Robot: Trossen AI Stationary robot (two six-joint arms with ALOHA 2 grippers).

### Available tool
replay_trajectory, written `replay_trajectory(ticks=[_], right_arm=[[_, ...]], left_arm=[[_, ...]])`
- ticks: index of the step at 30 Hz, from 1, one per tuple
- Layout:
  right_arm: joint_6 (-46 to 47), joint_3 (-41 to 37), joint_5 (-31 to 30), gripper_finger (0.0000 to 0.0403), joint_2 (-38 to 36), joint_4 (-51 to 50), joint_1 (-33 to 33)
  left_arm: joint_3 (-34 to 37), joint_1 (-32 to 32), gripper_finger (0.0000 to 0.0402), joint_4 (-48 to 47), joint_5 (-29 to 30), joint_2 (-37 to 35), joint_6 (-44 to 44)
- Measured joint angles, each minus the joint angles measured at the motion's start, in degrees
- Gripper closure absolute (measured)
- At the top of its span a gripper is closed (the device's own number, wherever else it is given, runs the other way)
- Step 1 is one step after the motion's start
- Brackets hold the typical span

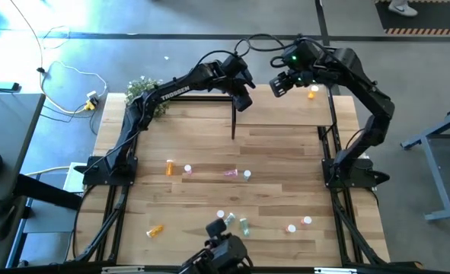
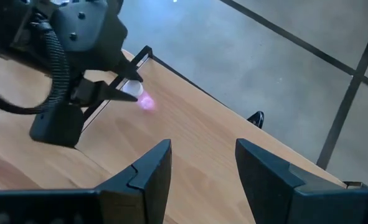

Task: Pick and place medicine bottles onto shelf by color
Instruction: Put the top pink pill bottle on the shelf

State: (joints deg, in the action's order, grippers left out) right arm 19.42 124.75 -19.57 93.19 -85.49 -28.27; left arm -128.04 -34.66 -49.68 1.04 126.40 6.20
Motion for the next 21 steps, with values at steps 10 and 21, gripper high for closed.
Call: replay_trajectory(ticks=[10, 21], right_arm=[[0.0, 0.0, 0.1, 0.0233, 0.3, 0.0, 0.0], [0.2, 0.0, 0.2, 0.0233, 0.3, 0.0, 0.0]], left_arm=[[0.0, -0.1, 0.0289, -0.2, 0.7, -0.1, 0.0], [0.0, 0.3, 0.0288, -0.2, 1.0, -0.1, 0.0]])
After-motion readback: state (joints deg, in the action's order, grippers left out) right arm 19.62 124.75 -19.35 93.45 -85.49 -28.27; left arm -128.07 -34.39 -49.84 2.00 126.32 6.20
